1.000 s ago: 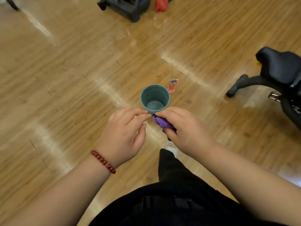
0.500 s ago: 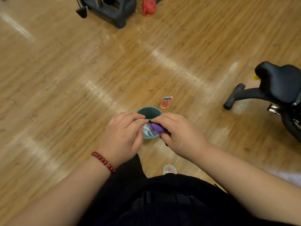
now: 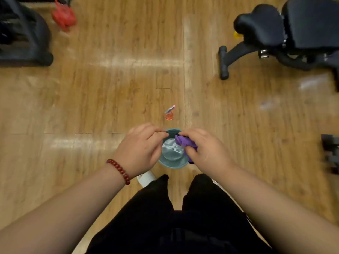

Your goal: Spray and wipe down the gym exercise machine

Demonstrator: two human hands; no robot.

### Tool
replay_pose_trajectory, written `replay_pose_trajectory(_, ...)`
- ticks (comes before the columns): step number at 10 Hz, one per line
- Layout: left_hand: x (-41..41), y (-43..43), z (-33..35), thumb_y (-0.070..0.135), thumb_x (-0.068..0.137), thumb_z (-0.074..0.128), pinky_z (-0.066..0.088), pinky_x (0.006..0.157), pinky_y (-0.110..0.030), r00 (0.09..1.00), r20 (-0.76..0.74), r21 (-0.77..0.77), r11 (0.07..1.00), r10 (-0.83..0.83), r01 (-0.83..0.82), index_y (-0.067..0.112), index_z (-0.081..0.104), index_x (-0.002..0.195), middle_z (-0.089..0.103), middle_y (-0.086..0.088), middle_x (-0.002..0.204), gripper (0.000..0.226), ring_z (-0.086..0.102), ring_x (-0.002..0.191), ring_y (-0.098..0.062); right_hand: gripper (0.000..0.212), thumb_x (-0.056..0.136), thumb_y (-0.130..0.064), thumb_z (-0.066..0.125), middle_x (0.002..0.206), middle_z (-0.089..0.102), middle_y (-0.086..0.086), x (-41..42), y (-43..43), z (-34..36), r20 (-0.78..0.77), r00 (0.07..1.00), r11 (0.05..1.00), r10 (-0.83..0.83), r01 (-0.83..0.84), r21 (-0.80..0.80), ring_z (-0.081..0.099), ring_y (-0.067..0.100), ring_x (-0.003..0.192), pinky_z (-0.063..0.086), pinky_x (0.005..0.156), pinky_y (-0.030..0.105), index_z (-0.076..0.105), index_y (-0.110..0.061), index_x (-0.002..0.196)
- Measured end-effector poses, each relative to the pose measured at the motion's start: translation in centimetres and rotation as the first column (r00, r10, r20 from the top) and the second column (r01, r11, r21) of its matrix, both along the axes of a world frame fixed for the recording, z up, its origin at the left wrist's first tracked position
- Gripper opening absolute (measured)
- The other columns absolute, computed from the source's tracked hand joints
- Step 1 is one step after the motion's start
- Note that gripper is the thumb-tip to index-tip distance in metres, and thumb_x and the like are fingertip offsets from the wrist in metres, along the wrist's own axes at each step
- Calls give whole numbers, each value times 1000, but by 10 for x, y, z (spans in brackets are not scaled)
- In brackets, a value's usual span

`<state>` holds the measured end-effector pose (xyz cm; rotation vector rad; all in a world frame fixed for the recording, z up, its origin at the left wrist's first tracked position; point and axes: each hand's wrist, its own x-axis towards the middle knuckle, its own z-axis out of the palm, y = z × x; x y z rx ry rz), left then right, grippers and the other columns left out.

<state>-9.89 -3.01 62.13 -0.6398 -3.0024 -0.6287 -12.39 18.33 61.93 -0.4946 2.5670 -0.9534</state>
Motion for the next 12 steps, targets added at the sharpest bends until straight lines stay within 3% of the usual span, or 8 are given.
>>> replay_pose_trajectory(1, -18, -6, -10, 22, 91, 44, 49, 81, -40, 994, 32, -7, 995, -101, 101, 10, 70, 107, 68, -4, 105, 33, 61, 96, -25, 33, 89, -12, 60, 115, 64, -5, 4, -8, -8, 29, 992, 993, -121, 121, 19, 54, 10, 102, 33, 74, 7, 64, -19, 121)
replay_pose_trajectory(3, -45, 8, -39, 23, 89, 42, 51, 79, -40, 975, 124, -24, 982, -184, 188, 11, 71, 104, 68, -3, 102, 35, 64, 91, -26, 26, 92, -14, 61, 111, 63, -4, 2, 2, -41, 133, 923, 929, -362, 369, -29, 48, 0, 92, 32, 76, -3, 67, -18, 117)
replay_pose_trajectory(4, -60, 13, -65, 24, 89, 42, 51, 80, -42, 969, 187, -30, 985, -163, 172, 12, 70, 107, 68, -3, 103, 35, 63, 93, -26, 23, 92, -15, 61, 109, 64, -3, -7, 3, -66, 177, 891, 902, -417, 429, -36, 52, 3, 92, 34, 76, 0, 68, -18, 114)
replay_pose_trajectory(6, -100, 18, -148, 23, 88, 41, 52, 82, -43, 926, 320, -64, 971, -199, 231, 11, 69, 108, 67, -3, 104, 37, 62, 97, -27, 26, 91, -13, 60, 111, 64, 1, -31, -9, -140, 283, 827, 867, -486, 497, 39, 58, 17, 101, 44, 85, 26, 66, -16, 116)
replay_pose_trajectory(9, -157, -5, -305, 25, 87, 37, 54, 83, -43, 830, 468, -57, 927, -304, 372, 8, 69, 111, 69, -7, 102, 44, 64, 93, -29, 25, 91, -15, 59, 110, 65, 0, -45, -53, -298, 384, 577, 673, -721, 715, 190, 59, 17, 100, 35, 76, 18, 67, -18, 114)
replay_pose_trajectory(10, -164, -4, -355, 27, 87, 34, 52, 82, -41, 783, 527, -39, 911, -331, 411, 7, 69, 111, 68, -8, 101, 47, 63, 91, -30, 28, 92, -16, 58, 115, 63, 0, -47, -63, -348, 426, 468, 597, -774, 765, 244, 53, 10, 90, 30, 72, 12, 65, -19, 120)
replay_pose_trajectory(12, -159, 5, -425, 17, 87, 47, 52, 83, -42, 756, 525, 15, 892, -391, 451, 6, 68, 112, 67, -11, 103, 34, 62, 93, -32, 38, 92, -18, 60, 130, 57, 5, -39, -75, -412, 436, 361, 523, -824, 781, 341, 51, 21, 121, 37, 95, 26, 58, -15, 130)
